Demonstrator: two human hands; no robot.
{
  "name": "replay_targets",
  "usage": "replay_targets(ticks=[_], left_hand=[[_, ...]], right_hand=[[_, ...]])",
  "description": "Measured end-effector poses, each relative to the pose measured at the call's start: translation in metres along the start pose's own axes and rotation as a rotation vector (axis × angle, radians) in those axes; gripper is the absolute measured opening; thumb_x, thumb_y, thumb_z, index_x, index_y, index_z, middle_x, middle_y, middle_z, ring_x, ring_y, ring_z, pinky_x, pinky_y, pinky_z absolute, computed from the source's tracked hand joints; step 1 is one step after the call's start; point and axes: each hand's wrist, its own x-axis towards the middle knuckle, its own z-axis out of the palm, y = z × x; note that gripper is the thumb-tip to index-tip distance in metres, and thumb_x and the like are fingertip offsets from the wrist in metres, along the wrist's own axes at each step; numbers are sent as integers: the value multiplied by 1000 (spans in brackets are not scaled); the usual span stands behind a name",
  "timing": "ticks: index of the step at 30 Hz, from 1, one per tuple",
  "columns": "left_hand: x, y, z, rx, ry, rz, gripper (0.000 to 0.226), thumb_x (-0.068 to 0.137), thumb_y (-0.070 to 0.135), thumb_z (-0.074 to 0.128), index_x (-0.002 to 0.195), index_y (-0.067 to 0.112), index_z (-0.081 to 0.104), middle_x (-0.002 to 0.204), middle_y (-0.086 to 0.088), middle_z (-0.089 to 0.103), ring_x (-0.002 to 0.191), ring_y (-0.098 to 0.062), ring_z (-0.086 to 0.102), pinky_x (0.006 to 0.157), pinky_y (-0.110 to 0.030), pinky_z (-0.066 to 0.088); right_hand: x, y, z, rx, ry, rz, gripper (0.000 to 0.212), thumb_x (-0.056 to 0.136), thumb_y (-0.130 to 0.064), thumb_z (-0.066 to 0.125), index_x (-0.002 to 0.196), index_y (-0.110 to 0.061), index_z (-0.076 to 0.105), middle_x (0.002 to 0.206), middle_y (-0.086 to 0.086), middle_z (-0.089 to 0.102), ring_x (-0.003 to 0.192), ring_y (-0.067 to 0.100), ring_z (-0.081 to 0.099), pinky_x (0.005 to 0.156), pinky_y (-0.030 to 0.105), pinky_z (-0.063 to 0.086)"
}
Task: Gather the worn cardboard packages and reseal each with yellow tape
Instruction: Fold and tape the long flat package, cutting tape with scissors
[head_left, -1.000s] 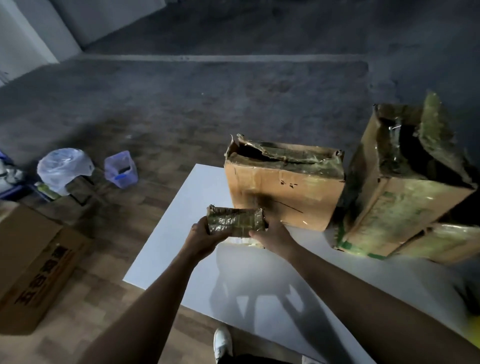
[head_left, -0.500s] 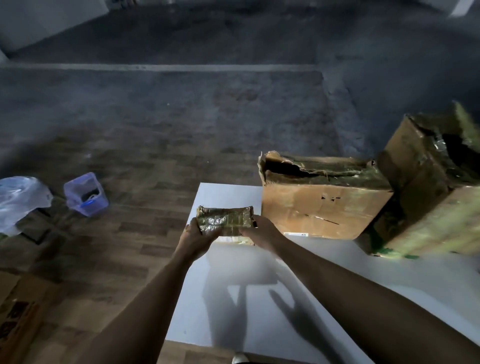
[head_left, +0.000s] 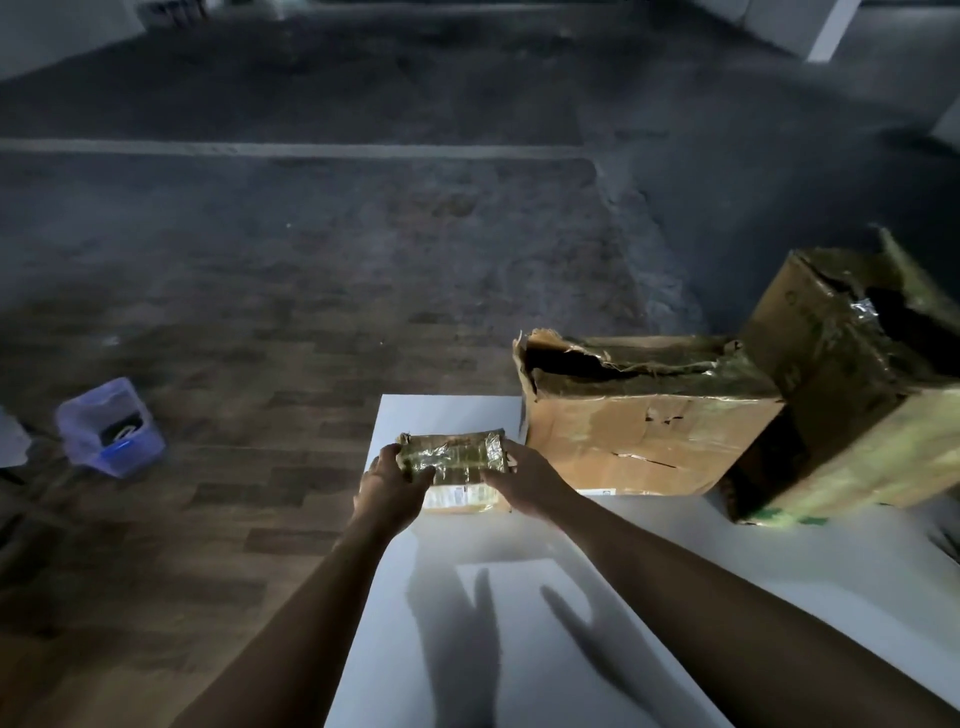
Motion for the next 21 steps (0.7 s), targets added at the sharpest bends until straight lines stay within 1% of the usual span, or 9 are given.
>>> replay_targets(ticks=[2, 4, 5, 8, 10, 13, 16, 18, 21], left_hand=[[4, 12, -1, 30, 24, 52, 63, 90, 44, 63, 144, 18, 41, 141, -10, 52, 127, -30, 50, 104, -48, 42], [5, 26, 0, 46, 36, 105, 63, 92, 42, 62, 145, 18, 40, 147, -9, 47, 133, -29, 44, 107, -47, 37], [5, 33, 1, 46, 41, 131, 62, 93, 41, 62, 145, 17, 40, 148, -9, 45, 135, -29, 42, 109, -47, 35], [3, 54, 8, 25, 58, 259, 57, 94, 38, 63, 142, 14, 45, 146, -11, 48, 134, -31, 43, 109, -49, 36], [1, 70, 14, -5, 53, 340, 54, 94, 37, 63, 139, 14, 47, 144, -11, 51, 131, -31, 46, 107, -48, 40], [-4, 100, 23, -59, 38, 422, 53, 95, 39, 60, 141, 16, 45, 144, -8, 49, 131, -26, 46, 105, -41, 43], [-8, 128, 32, -120, 50, 518, 57, 94, 38, 62, 142, 13, 42, 140, -10, 48, 130, -25, 45, 104, -36, 40], [-7, 145, 38, -112, 88, 582, 61, 91, 33, 68, 141, 10, 41, 138, -12, 44, 130, -26, 42, 106, -38, 38], [-1, 170, 43, 20, 133, 624, 70, 87, 29, 71, 146, 17, 35, 150, -11, 31, 137, -30, 31, 107, -47, 34]], right_hand=[[-2, 1, -4, -39, 5, 32, 62, 96, -28, 61, 150, -11, 38, 141, 13, 55, 124, 26, 56, 98, 31, 46], [-6, 3, -12, -50, 40, 12, 57, 98, -27, 59, 149, -9, 41, 149, 6, 48, 134, 21, 49, 100, 24, 38], [-9, 4, -17, -28, 63, -9, 50, 98, -26, 58, 144, -8, 48, 146, 5, 52, 132, 17, 51, 98, 21, 37], [-20, 4, -33, 23, 168, -68, 30, 99, -22, 56, 123, -9, 67, 122, 2, 68, 109, 8, 59, 83, 17, 42], [-26, 5, -46, 13, 236, -96, 25, 99, -23, 56, 113, -12, 72, 112, 3, 73, 100, 11, 65, 77, 19, 46], [-34, 7, -68, 107, 293, -80, 18, 98, -17, 55, 100, -18, 73, 92, 1, 75, 86, 17, 70, 81, 36, 58], [-43, 13, -91, 179, 370, -91, 21, 98, -13, 54, 90, -25, 70, 76, -2, 74, 77, 21, 71, 80, 46, 59], [-49, 17, -107, 191, 416, -119, 22, 98, -12, 54, 87, -23, 70, 74, -1, 73, 77, 26, 70, 78, 49, 59], [-53, 21, -132, 166, 474, -139, 21, 98, -13, 56, 83, -20, 68, 77, 0, 73, 76, 24, 69, 77, 49, 58]])
